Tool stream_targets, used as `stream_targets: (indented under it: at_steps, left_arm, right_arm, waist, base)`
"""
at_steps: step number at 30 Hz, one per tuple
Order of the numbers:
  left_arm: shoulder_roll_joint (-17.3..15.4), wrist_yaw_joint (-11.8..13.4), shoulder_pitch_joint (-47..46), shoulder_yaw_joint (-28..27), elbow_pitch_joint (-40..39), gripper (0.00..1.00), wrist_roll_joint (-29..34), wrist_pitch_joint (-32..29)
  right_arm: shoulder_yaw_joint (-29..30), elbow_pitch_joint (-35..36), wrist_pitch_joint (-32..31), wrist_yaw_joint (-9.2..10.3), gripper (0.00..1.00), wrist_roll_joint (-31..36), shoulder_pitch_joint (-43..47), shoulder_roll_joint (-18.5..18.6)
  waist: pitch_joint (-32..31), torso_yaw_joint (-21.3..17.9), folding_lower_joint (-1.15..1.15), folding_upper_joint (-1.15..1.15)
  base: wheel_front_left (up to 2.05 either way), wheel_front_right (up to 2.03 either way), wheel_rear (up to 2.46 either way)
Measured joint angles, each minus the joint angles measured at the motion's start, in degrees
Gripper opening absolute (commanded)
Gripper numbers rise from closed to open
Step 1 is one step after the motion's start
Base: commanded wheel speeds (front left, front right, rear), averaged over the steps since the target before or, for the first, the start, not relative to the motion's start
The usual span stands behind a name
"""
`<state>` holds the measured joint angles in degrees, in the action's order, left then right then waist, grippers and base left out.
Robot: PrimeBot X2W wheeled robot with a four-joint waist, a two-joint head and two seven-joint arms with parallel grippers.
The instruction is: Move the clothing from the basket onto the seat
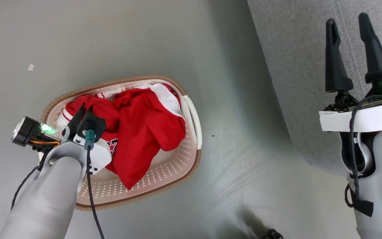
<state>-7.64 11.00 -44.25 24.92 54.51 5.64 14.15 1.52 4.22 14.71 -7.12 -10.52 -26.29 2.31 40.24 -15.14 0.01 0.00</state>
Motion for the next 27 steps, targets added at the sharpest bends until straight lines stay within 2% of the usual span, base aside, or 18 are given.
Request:
stream_targets:
  at_steps: [8,27]
  left_arm:
    - [-2.29,0.68,2.0,-1.3,-5.95,0.0,-1.48,0.08]
    - [-9.12,2.98,6.79,-3.5,-31.72,0.0,-2.1,0.32]
  right_arm:
    - [-1.43,-2.04,0.0,0.0,1.0,3.43,0.36,0.1]
    - [-1.92,-5.13,0.0,0.0,1.0,6.03,4.49,0.89]
  waist:
    - [-3.95,2.15,0.0,0.0]
    - [-14.67,7.16,0.0,0.0]
  base:
    - [0.0,0.0,0.0]
    - [0.0,0.0,0.0]
